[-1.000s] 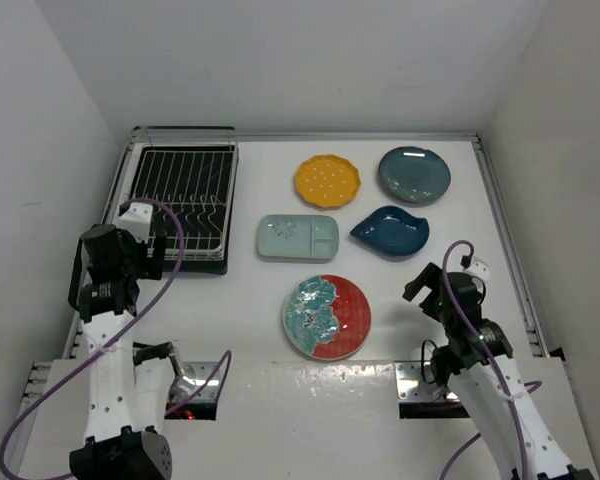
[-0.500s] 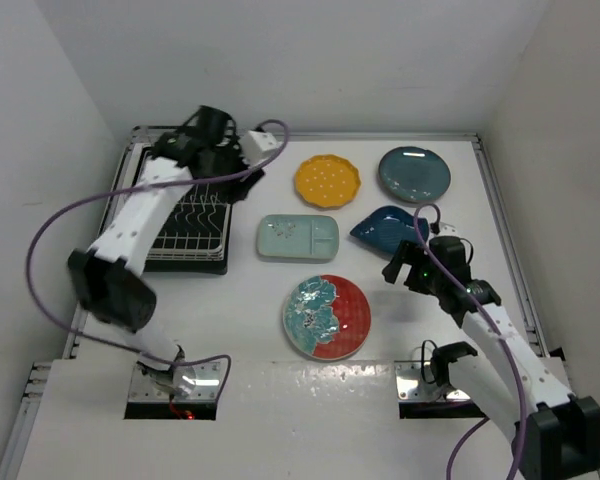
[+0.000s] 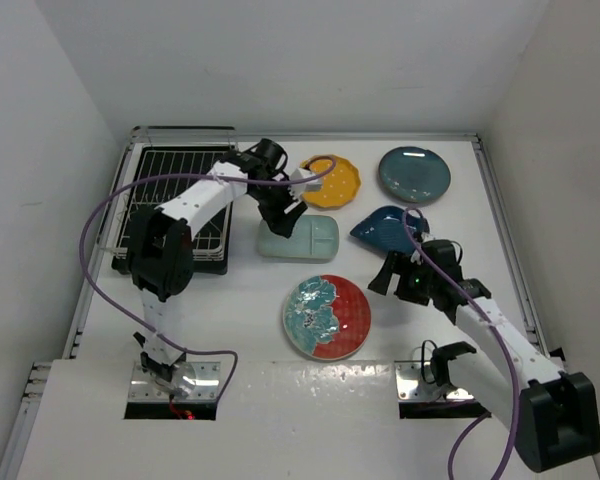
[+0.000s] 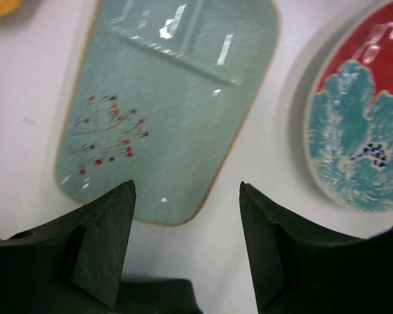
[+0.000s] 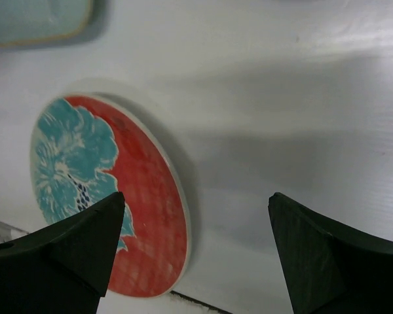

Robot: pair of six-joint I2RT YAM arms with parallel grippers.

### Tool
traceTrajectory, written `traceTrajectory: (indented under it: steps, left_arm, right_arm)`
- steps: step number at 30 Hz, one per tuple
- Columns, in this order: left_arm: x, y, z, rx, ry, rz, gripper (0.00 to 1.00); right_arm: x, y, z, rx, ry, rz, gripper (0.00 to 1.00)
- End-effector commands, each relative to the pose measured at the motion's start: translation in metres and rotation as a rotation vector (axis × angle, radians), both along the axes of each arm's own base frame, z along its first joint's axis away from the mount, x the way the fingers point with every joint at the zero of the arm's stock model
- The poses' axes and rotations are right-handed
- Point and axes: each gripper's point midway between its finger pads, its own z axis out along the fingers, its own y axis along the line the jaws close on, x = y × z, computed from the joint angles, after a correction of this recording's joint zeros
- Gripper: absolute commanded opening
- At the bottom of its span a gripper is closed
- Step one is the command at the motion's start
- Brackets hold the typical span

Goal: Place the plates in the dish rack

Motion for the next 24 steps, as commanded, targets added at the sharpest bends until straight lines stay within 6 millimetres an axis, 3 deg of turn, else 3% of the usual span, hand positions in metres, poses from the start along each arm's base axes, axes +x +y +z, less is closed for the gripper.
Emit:
traceTrajectory:
  steps: [1,7,9,12,13,14,15,18,21,22,24]
  left_arm:
    - [-0.027,-0.024,0.023,-0.128,-0.015,-0.135,0.69]
    - [-0.056,-0.019,0.022,-0.163,0.036,-0.154,0.70]
    - [-0.058,-0.015,0.022,-0.169,0.044,-0.148,0.70]
    - [-0.064,-0.018,0.026,-0.197,0.062,-0.137,0.70]
    - [-0.065,-0.018,0.031,-0.203,0.057,-0.130,0.70]
    - [-0.067,-0.016,0.027,-0.198,0.067,-0.128,0.70]
    - [-0.065,-0.015,0.033,-0.198,0.036,-0.126,0.70]
    - [-0.067,-0.016,0.048,-0.205,-0.005,-0.134,0.71]
    - [-0.071,-0.019,0.057,-0.212,-0.042,-0.169,0.76]
    - [-0.074,-0.025,0.062,-0.234,-0.056,-0.198,0.78]
    - [-0.077,-0.031,0.066,-0.249,-0.058,-0.216,0.81]
  right_arm:
    - [-0.026,0.016,-0.030,0.060,0.111,0.083,0.88]
    - [-0.035,0.053,-0.045,0.145,0.150,0.241,0.73]
    - [-0.037,0.056,-0.051,0.127,0.164,0.274,0.67]
    - [-0.041,0.057,-0.059,0.112,0.180,0.310,0.30]
    - [-0.045,0.057,-0.061,0.114,0.184,0.331,0.08]
    - [-0.048,0.058,-0.062,0.113,0.188,0.345,0.00]
    - [-0.047,0.057,-0.061,0.108,0.186,0.351,0.00]
    - [-0.039,0.059,-0.042,0.087,0.123,0.413,0.00]
    - [-0.019,0.071,0.004,0.085,-0.023,0.484,0.00]
    - [-0.003,0.079,0.034,0.095,-0.113,0.496,0.00]
    - [0.001,0.088,0.056,0.091,-0.193,0.545,0.00]
